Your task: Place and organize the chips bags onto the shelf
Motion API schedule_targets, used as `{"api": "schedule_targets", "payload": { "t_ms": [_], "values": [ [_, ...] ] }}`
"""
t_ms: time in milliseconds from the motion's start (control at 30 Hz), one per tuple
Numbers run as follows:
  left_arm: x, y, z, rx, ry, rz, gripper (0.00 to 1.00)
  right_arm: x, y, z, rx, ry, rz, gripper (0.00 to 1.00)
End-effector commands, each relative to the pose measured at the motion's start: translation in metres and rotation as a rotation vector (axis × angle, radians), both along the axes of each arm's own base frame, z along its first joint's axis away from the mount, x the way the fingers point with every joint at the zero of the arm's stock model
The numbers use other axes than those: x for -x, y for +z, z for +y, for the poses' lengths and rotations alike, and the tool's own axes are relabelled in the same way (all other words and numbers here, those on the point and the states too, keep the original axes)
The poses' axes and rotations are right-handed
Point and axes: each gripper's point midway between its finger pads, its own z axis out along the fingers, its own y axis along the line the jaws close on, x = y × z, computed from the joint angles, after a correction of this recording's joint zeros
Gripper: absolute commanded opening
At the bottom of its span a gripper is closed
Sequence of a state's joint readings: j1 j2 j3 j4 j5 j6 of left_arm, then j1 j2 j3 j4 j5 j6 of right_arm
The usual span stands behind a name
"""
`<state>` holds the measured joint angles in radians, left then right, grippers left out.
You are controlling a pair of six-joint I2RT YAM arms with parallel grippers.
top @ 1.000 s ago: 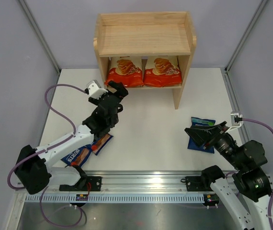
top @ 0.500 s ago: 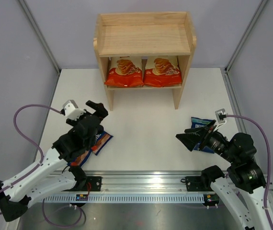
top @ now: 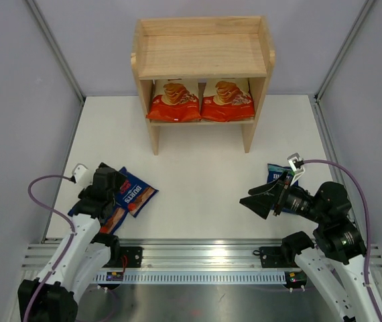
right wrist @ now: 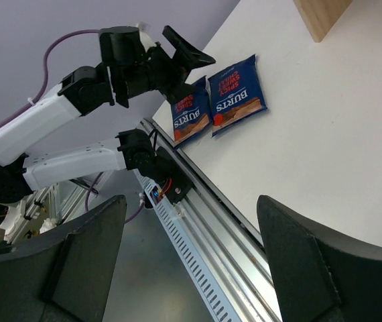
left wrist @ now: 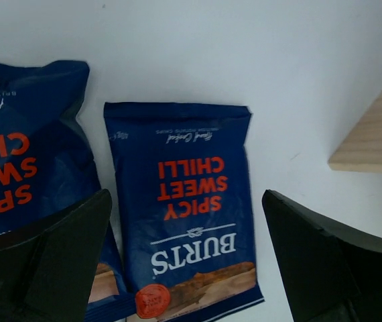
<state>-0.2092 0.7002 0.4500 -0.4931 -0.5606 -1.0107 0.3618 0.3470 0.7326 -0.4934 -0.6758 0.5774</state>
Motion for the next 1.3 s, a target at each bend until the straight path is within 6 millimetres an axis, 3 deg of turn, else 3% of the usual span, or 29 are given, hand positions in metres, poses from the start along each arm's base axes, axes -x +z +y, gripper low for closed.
{"api": "schedule_targets", "payload": {
  "t_ms": [0, 167, 333, 500, 833, 1133, 1267],
  "values": [
    [-0.011, -0.012, -0.019, 0.143, -0.089, 0.007, 0.99, 0.008, 0.012, 0.005, -0.039, 0.055, -0.038, 0.86],
    [-0.002, -0.022, -0.009, 0.129, -0.036, 0.019, 0.99, 0.008, 0.020, 0.007, -0.067, 0.060, -0.047, 0.85],
    [-0.004, -0.036, -0.011, 0.133, -0.049, 0.055, 0.85, 0.007, 0.027, 0.007, -0.071, 0.062, -0.066, 0.84],
    [-0.001, -0.048, -0.009, 0.131, -0.038, 0.100, 0.83, 0.010, 0.027, 0.006, -0.070, 0.065, -0.073, 0.84],
    [0.004, -0.062, -0.006, 0.127, -0.011, 0.126, 0.57, 0.007, 0.025, 0.006, -0.066, 0.053, -0.073, 0.83],
    [0.001, -0.075, -0.012, 0.141, -0.035, 0.184, 0.46, -0.001, 0.021, 0.006, -0.069, 0.029, -0.052, 0.83],
    [-0.002, -0.076, -0.016, 0.147, -0.065, 0.194, 0.25, -0.006, 0.019, 0.008, -0.073, 0.026, -0.039, 0.82]
  ]
}}
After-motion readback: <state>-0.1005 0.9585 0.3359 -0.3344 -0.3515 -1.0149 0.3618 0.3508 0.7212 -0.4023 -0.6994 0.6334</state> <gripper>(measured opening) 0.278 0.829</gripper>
